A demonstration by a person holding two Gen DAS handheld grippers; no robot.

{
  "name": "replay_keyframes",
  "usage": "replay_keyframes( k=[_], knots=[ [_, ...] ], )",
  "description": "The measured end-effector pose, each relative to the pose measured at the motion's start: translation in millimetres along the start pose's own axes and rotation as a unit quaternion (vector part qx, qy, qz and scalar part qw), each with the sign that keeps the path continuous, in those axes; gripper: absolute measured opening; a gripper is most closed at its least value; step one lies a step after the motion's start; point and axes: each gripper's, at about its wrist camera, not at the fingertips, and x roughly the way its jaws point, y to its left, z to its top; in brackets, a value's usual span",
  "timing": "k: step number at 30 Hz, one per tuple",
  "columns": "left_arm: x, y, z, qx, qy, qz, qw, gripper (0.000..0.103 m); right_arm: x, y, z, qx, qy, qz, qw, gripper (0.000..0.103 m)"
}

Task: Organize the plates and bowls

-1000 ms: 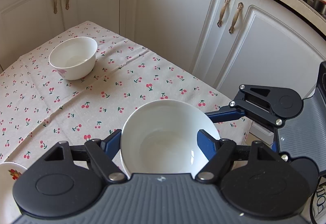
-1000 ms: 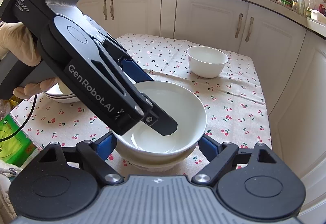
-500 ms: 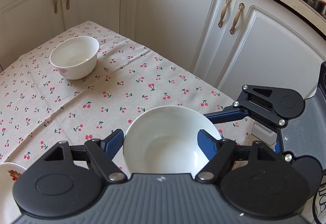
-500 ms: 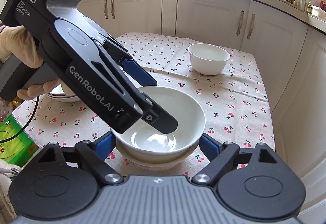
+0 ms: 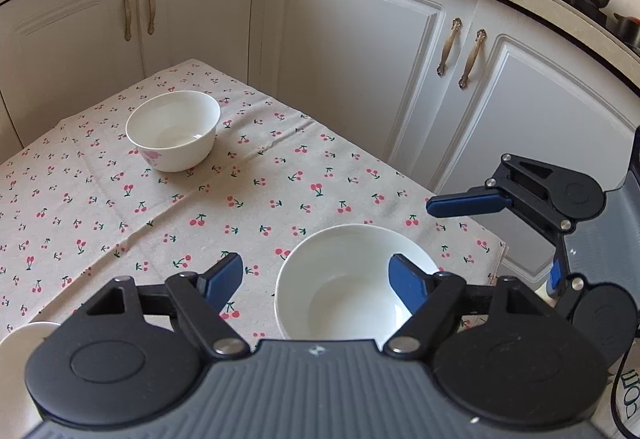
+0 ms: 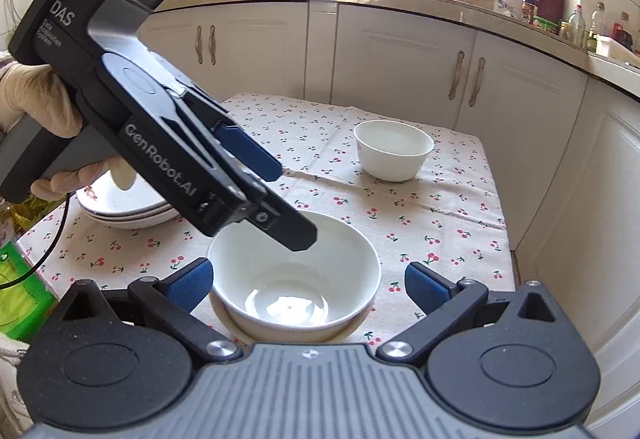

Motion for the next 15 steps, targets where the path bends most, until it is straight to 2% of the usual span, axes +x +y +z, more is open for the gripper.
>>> replay_keyframes(
  k=[6, 11, 15],
  knots=[
    [-1.1, 2.3, -3.2, -0.002, 0.002, 0.001, 1.0, 0.08, 6.4, -5.9, -5.2, 0.015, 0.012, -0.014, 1.0, 0.103],
    [-0.9, 6.1, -3.1, -0.003, 0.005, 0.001, 1.0, 0.08, 9.8, -1.7, -10.8, 0.002, 0.023, -0.018, 1.0, 0.103],
    [-2.0, 10.0, 2.2, -0.001, 0.002, 0.004, 1.0, 0.08, 4.6, -4.3, -3.9, -0.011, 0.015, -0.01, 1.0, 0.103]
  ],
)
